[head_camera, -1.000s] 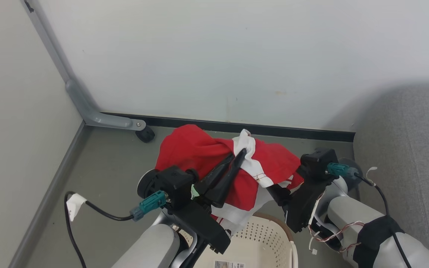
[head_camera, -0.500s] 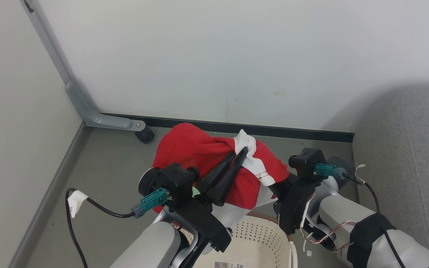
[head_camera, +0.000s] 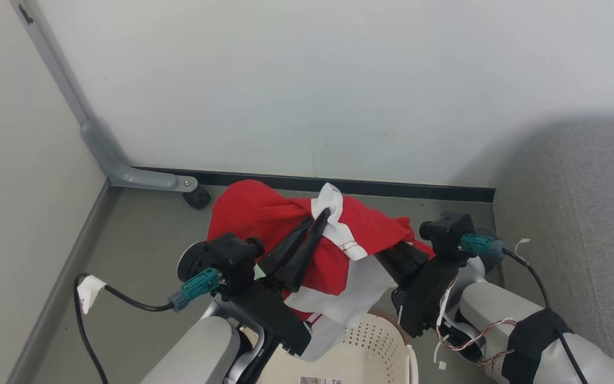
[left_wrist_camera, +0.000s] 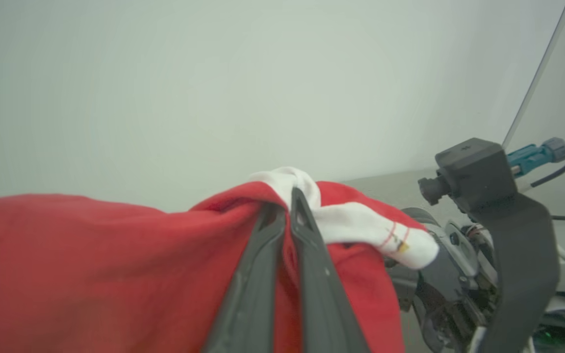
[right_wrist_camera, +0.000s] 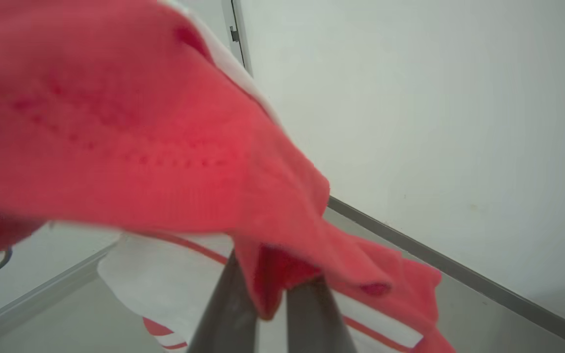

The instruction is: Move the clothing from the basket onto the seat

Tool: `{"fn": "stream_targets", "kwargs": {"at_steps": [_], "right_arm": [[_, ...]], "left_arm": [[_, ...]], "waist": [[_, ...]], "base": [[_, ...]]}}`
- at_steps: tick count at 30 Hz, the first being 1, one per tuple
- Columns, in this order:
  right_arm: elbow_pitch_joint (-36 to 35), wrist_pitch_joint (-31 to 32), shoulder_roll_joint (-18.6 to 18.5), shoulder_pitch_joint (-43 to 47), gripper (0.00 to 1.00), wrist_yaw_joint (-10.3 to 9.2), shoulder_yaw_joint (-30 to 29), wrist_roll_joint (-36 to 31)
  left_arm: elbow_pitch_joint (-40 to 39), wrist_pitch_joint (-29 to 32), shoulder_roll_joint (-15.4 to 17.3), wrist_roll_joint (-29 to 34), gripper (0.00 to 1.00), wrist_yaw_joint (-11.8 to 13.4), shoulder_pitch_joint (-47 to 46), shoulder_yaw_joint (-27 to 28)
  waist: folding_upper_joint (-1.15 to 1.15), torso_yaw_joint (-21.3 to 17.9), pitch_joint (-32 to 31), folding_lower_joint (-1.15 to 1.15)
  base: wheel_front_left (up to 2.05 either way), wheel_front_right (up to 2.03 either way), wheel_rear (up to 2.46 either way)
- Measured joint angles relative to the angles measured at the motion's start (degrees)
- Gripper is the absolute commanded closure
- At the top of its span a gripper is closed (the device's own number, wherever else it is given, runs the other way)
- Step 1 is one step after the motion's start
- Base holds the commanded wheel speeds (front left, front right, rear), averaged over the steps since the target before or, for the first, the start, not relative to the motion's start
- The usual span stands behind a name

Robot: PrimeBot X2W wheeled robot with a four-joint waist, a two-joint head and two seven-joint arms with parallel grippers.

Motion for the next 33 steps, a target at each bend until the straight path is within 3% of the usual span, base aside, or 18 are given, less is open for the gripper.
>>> {"fn": "stream_targets", "kwargs": {"at_steps": [7,8,9,10,12,13,33], "right_arm": [[-2.80,0.00,-2.25,2.26,1.00,0.00,-3.19,0.73],[-3.03,-0.01,-2.55,2.48,1.00,0.00,-3.59,0.77],[-3.34,-0.01,-2.83,2.71,1.00,0.00,-3.99,0.77],[-3.70,-0.01,-3.08,3.02,1.00,0.00,-4.44,0.77],[-4.33,0.00,-3.22,3.40,1.00,0.00,-4.97,0.77],[-4.56,0.00,-3.21,3.43,1.00,0.00,-5.09,0.77],[-8.43,0.00,-6.77,6.91,1.00,0.00,-13.56,-1.11]], "left_arm": [[0.68,-0.21,0.49,-0.15,1.00,0.53,1.05,0.27],[0.80,-0.21,0.49,-0.15,0.94,0.53,1.05,0.29],[0.94,-0.21,0.48,-0.16,0.85,0.53,1.05,0.29],[1.10,-0.21,0.48,-0.18,0.69,0.53,1.07,0.29],[1.29,-0.21,0.58,-0.22,0.12,0.57,1.12,0.33],[1.31,-0.22,0.71,-0.23,0.00,0.79,1.19,0.45],[-0.23,-1.00,1.93,-0.46,0.00,1.99,3.63,1.19]], "waist": [[0.00,-1.62,-0.40,0.00],[0.00,-1.75,-0.44,0.00],[0.00,-1.87,-0.49,0.00],[-0.01,-2.00,-0.54,0.00],[0.00,-2.24,-0.63,0.00],[0.00,-2.40,-0.68,0.00],[0.00,-7.16,-1.88,0.00]], "base": [[0.00,0.00,0.00],[0.00,0.00,0.00],[0.00,0.00,0.00],[0.00,0.00,0.00],[0.00,0.00,0.00],[0.00,0.00,0.00],[0.00,0.00,0.00]]}}
